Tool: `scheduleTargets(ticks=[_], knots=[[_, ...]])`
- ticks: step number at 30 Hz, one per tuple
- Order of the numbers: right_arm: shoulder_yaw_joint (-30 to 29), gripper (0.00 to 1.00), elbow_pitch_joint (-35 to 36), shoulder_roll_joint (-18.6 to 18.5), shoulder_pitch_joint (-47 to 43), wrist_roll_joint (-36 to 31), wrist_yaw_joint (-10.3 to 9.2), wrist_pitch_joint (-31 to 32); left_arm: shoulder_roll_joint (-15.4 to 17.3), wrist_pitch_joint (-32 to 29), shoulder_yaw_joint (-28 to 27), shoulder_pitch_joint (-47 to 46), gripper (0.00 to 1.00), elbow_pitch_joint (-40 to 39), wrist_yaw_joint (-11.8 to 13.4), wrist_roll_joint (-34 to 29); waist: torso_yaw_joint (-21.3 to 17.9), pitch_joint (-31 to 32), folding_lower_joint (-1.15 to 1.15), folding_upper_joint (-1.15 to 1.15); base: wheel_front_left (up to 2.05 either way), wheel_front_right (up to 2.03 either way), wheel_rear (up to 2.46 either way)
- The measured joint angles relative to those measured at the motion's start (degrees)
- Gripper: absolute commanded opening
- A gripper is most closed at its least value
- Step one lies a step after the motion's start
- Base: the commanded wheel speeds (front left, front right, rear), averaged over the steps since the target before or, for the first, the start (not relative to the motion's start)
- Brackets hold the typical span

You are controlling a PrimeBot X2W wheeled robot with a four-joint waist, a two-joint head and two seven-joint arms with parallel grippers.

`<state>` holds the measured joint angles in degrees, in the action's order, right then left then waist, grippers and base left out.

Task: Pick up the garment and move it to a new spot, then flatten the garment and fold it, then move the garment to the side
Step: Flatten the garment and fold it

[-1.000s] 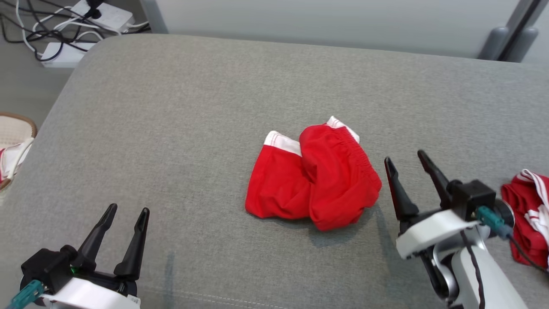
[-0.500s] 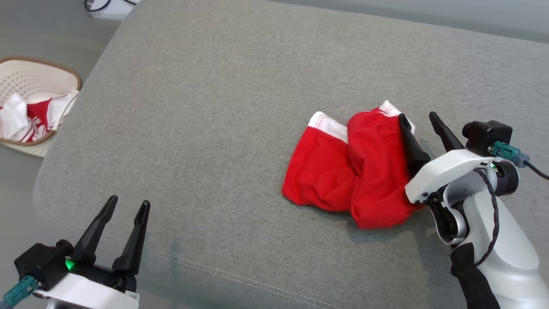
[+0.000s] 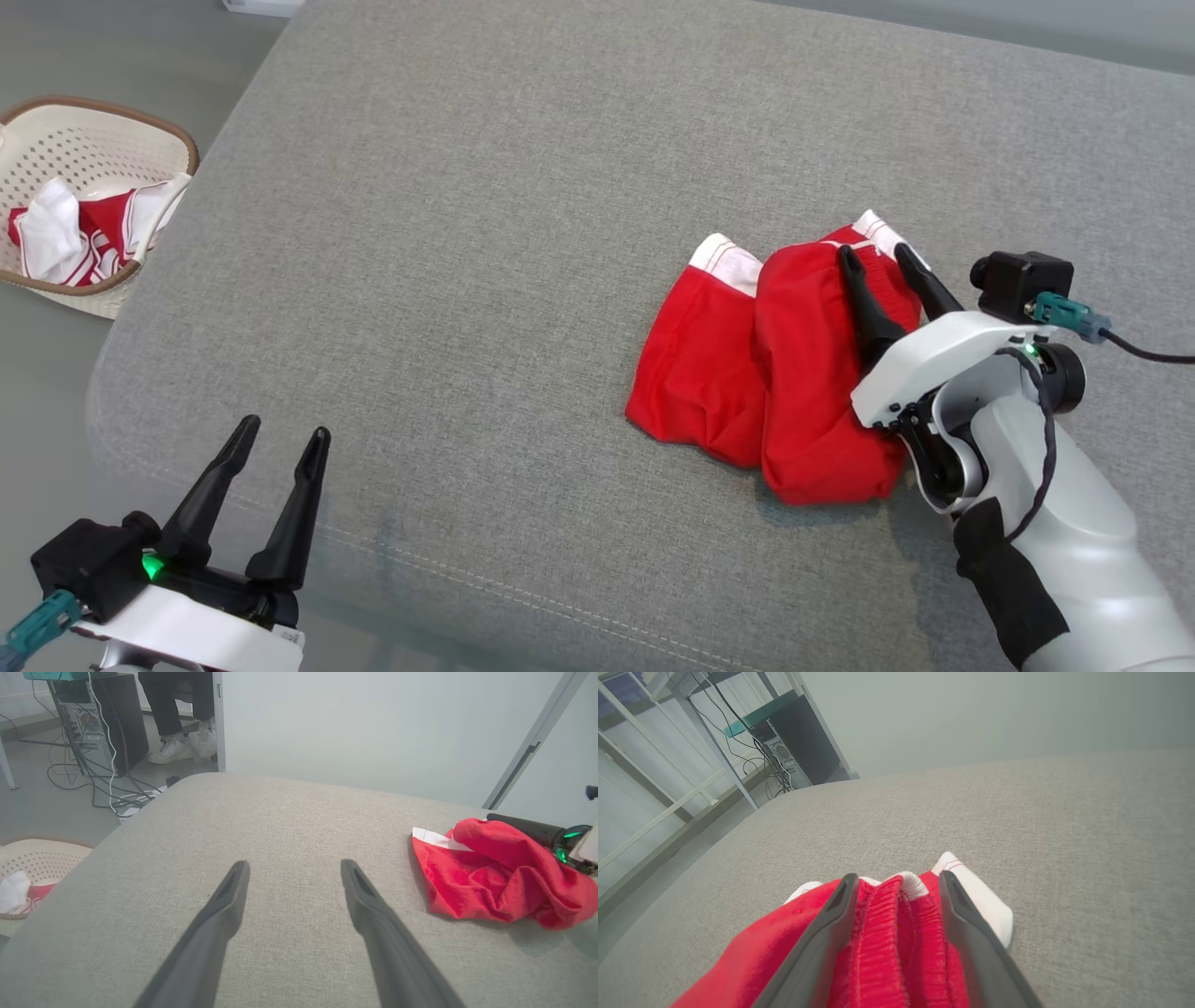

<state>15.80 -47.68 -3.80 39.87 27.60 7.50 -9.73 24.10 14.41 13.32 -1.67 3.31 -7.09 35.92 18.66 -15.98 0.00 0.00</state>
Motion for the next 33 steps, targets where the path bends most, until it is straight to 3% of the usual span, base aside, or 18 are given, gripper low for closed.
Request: scheduleTargets(ticks=[2, 3, 4, 6, 10, 12, 13, 14, 19, 23, 28, 30, 31, 33], knots=[[0.9, 0.87, -1.0, -0.1, 0.9, 1.0, 0.00, -0.5, 0.0, 0.0, 0.4, 0.0, 1.00, -0.1, 0.0, 0.0, -0.3, 0.1, 0.00, 0.00, 0.00, 0.00, 0.00], [1.5, 0.76, -1.4, -0.1, 1.2, 1.3, 0.00, -0.5, 0.0, 0.0, 0.5, 0.0, 1.00, -0.1, 0.0, 0.0, -0.5, 0.1, 0.00, 0.00, 0.00, 0.00, 0.00], [1.9, 0.49, -1.9, 0.0, 1.4, 1.9, 0.00, -0.4, 0.0, 0.0, 0.6, 0.0, 1.00, -0.1, 0.0, 0.0, -0.6, 0.1, 0.00, 0.00, 0.00, 0.00, 0.00], [3.0, 0.35, -3.4, -0.1, 2.1, 3.8, 0.00, 0.7, 0.0, 0.0, 0.9, 0.0, 1.00, -0.1, 0.0, 0.0, -0.8, 0.1, 0.00, 0.00, 0.00, 0.00, 0.00], [5.1, 0.35, -6.3, -0.1, 3.3, 6.7, -0.01, 2.2, 0.1, 0.0, 1.2, 0.0, 1.00, 0.0, 0.0, 0.0, -0.9, 0.0, 0.00, 0.00, 0.00, 0.00, 0.00], [6.0, 0.22, -7.0, -0.1, 4.5, 8.4, -0.01, 2.2, 0.1, 0.0, 1.3, 0.0, 1.00, 0.0, 0.0, 0.0, -0.8, 0.0, 0.00, 0.00, 0.00, 0.00, 0.00], [6.7, 0.05, -7.2, -0.1, 5.0, 8.9, -0.01, 2.2, 0.2, 0.0, 1.3, 0.0, 1.00, 0.0, 0.0, 0.0, -0.7, 0.0, 0.00, 0.00, 0.00, 0.00, 0.00], [7.2, 0.00, -7.5, -0.1, 5.5, 9.7, -0.01, 2.2, 0.1, 0.0, 1.3, 0.0, 1.00, 0.1, 0.0, 0.0, -0.7, 0.1, 0.00, 0.00, 0.00, 0.00, 0.00], [8.9, 0.00, -7.1, -0.1, 6.7, 14.1, -0.01, 0.5, 0.0, 0.0, 1.2, 0.0, 1.00, 0.7, 0.0, 0.0, -1.2, 0.7, 0.00, 0.00, 0.00, 0.00, 0.00], [12.6, 0.00, -3.0, -0.4, 6.5, 17.2, -0.01, 1.0, -0.3, 0.0, 0.7, 0.0, 1.00, 0.4, 0.0, 0.1, -2.6, 1.5, 0.00, 0.00, 0.00, 0.00, 0.00], [17.1, 0.00, 6.8, -0.7, 1.9, 18.0, -0.01, 12.0, -0.4, 0.0, 0.4, 0.1, 1.00, -0.8, 0.0, 0.0, -5.6, 2.5, 0.00, 0.00, 0.00, 0.00, 0.00], [16.6, 0.00, 10.7, -3.0, -2.3, 18.0, 0.00, 17.1, -0.4, 0.0, 0.4, 0.1, 1.00, -1.2, 0.0, -0.1, -7.1, 2.9, 0.00, 0.00, 0.00, 0.00, 0.00], [14.3, 0.00, 15.0, -6.6, -6.9, 18.0, -0.01, 22.0, -0.4, 0.0, 0.4, 0.1, 1.00, -1.6, 0.0, -0.3, -8.7, 3.3, 0.00, 0.00, 0.00, 0.00, 0.00], [11.0, 0.00, 19.7, -9.6, -11.5, 17.6, -0.01, 26.6, -0.3, 0.0, 0.3, 0.2, 1.00, -2.1, 0.0, -0.6, -10.4, 3.7, 0.00, 0.00, 0.00, 0.00, 0.00]])
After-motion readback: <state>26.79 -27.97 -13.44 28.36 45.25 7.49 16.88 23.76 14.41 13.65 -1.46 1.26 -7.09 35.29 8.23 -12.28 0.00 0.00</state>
